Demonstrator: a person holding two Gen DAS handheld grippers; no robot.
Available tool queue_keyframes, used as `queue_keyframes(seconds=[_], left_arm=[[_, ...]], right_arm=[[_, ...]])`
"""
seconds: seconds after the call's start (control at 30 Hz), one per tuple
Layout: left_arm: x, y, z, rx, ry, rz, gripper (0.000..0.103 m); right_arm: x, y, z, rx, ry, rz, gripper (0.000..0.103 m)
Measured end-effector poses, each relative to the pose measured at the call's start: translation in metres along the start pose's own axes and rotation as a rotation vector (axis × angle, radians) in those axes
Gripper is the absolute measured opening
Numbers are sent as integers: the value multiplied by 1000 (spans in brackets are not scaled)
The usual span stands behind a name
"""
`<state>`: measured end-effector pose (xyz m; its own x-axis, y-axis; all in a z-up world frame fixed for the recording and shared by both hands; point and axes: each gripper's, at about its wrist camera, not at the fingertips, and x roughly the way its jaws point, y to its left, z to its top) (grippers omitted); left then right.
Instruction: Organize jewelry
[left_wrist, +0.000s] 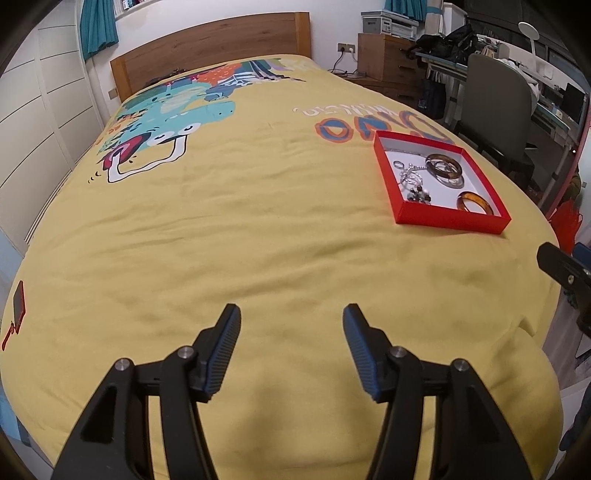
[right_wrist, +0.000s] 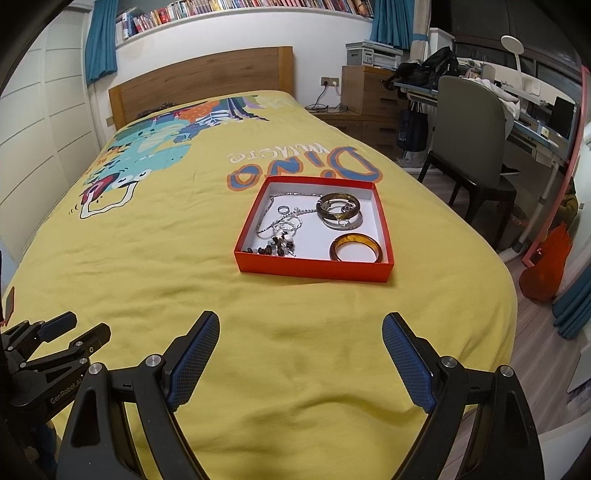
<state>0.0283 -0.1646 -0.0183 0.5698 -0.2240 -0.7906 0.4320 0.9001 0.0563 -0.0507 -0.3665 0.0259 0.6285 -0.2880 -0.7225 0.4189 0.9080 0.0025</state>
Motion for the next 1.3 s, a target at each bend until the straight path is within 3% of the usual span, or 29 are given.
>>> queue_keyframes(seconds=[1.3], left_arm=[[-2, 5, -1, -3, -8, -2, 56]], right_arm=[[2, 3, -4, -15, 11, -8, 89]])
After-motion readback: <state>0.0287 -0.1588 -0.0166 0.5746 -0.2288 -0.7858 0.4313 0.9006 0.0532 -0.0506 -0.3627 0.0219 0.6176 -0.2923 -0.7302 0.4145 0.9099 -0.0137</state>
